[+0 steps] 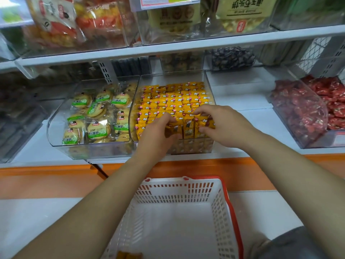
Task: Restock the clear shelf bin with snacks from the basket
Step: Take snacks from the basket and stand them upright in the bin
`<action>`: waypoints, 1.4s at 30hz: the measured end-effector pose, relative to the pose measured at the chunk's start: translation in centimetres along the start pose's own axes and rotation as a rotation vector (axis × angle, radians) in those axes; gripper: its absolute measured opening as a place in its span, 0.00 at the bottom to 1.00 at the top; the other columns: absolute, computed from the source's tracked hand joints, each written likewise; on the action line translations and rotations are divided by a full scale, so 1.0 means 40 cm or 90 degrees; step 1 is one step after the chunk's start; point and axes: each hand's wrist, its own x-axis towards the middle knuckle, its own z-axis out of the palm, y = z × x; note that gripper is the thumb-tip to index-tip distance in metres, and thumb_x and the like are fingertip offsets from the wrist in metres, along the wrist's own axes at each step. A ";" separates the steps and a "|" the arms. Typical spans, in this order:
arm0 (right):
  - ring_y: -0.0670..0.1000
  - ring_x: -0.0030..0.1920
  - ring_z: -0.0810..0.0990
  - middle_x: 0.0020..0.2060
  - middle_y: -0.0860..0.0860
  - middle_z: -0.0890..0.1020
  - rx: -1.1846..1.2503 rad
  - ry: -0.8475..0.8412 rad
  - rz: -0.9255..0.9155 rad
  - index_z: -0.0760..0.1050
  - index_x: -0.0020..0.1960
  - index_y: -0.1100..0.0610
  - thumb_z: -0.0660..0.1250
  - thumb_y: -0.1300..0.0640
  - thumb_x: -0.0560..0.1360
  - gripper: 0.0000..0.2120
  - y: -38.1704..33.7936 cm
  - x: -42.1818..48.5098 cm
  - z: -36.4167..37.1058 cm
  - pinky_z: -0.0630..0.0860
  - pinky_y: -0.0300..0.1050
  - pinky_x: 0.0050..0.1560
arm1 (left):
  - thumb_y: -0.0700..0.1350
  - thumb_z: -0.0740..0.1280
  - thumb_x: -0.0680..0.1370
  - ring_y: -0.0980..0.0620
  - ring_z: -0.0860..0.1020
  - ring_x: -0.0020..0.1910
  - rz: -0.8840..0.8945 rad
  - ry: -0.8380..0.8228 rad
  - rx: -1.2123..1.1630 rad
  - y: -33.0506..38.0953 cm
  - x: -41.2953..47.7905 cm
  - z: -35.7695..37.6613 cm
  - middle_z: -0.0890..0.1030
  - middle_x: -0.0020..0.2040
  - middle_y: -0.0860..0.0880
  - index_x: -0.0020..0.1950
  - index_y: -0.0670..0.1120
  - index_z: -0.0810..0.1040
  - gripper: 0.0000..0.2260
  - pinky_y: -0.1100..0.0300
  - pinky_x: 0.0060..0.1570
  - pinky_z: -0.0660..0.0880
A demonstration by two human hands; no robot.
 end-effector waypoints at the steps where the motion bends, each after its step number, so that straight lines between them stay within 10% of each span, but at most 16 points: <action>1: 0.52 0.61 0.79 0.61 0.46 0.81 0.002 0.003 0.001 0.71 0.68 0.43 0.73 0.48 0.74 0.23 0.001 0.000 -0.005 0.77 0.54 0.58 | 0.52 0.76 0.76 0.48 0.81 0.50 0.006 -0.005 0.000 0.001 0.002 -0.002 0.82 0.53 0.51 0.58 0.53 0.76 0.14 0.48 0.47 0.81; 10: 0.44 0.49 0.72 0.52 0.41 0.82 0.025 0.054 -0.004 0.76 0.63 0.44 0.74 0.43 0.72 0.20 0.036 -0.030 -0.035 0.74 0.46 0.48 | 0.59 0.69 0.79 0.56 0.77 0.54 0.070 0.036 -0.012 0.078 0.083 -0.058 0.77 0.58 0.58 0.61 0.56 0.79 0.13 0.63 0.46 0.74; 15: 0.48 0.55 0.79 0.61 0.43 0.80 -0.048 0.045 0.007 0.77 0.66 0.43 0.66 0.43 0.77 0.18 0.028 -0.061 -0.001 0.75 0.45 0.49 | 0.53 0.72 0.79 0.56 0.80 0.50 0.105 -0.153 0.004 0.139 0.135 -0.050 0.82 0.51 0.58 0.55 0.56 0.84 0.06 0.52 0.53 0.80; 21: 0.43 0.50 0.79 0.67 0.37 0.68 -0.005 0.034 0.011 0.69 0.71 0.39 0.64 0.44 0.78 0.22 0.031 -0.111 0.047 0.74 0.39 0.44 | 0.49 0.76 0.76 0.55 0.82 0.44 0.149 -0.091 -0.045 0.087 0.066 -0.024 0.85 0.44 0.56 0.47 0.52 0.87 0.02 0.48 0.47 0.81; 27: 0.46 0.45 0.82 0.64 0.44 0.74 -0.011 0.105 0.041 0.75 0.68 0.46 0.67 0.47 0.77 0.20 0.001 -0.122 0.076 0.69 0.35 0.40 | 0.51 0.69 0.81 0.59 0.79 0.34 0.062 -0.151 -0.088 0.103 0.160 -0.025 0.83 0.35 0.58 0.44 0.51 0.85 0.10 0.62 0.33 0.76; 34: 0.47 0.39 0.82 0.63 0.46 0.76 -0.029 0.095 0.050 0.75 0.67 0.47 0.68 0.50 0.74 0.22 -0.012 -0.130 0.075 0.68 0.35 0.34 | 0.46 0.76 0.76 0.61 0.80 0.44 0.100 -0.379 0.050 0.142 0.303 0.053 0.84 0.43 0.56 0.49 0.49 0.87 0.03 0.62 0.46 0.77; 42: 0.46 0.41 0.82 0.64 0.46 0.76 -0.046 0.087 0.048 0.74 0.68 0.47 0.66 0.49 0.75 0.22 -0.014 -0.129 0.070 0.72 0.37 0.34 | 0.45 0.73 0.78 0.61 0.77 0.43 0.135 -0.408 0.109 0.127 0.307 0.083 0.80 0.42 0.59 0.43 0.54 0.82 0.06 0.67 0.41 0.71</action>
